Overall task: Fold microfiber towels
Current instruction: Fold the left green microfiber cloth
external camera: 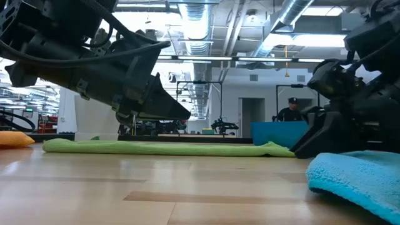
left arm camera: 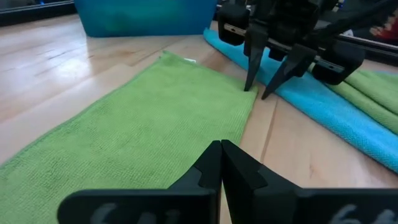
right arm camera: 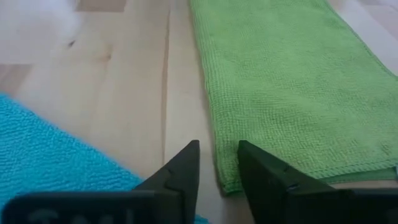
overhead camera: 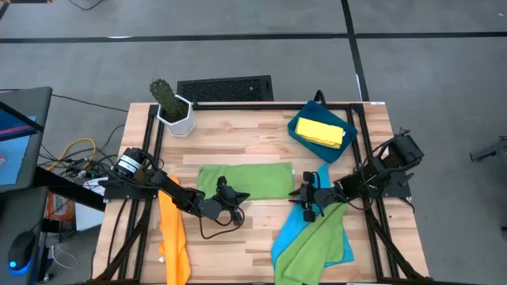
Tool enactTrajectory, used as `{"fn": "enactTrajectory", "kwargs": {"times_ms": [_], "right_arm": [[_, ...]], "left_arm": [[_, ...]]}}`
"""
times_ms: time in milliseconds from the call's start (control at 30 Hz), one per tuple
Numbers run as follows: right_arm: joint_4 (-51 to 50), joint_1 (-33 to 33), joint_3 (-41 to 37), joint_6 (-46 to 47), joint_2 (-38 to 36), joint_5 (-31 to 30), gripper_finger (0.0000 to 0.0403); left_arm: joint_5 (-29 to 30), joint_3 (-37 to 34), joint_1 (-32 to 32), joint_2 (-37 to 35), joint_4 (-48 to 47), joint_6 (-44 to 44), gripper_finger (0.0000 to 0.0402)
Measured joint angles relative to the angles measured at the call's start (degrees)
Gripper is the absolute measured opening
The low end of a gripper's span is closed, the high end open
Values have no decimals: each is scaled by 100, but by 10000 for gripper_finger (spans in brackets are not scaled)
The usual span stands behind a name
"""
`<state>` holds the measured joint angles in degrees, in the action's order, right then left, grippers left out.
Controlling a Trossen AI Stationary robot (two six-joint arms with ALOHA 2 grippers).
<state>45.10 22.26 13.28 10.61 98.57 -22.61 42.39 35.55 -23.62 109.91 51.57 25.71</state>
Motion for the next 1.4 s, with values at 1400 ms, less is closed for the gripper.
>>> {"fn": "enactTrajectory", "kwargs": {"times_ms": [1400], "right_arm": [[-965, -607, 1919, -2315, -440, 794, 19]], "left_arm": [[-159, 453, -2, 787, -219, 153, 0]]}}
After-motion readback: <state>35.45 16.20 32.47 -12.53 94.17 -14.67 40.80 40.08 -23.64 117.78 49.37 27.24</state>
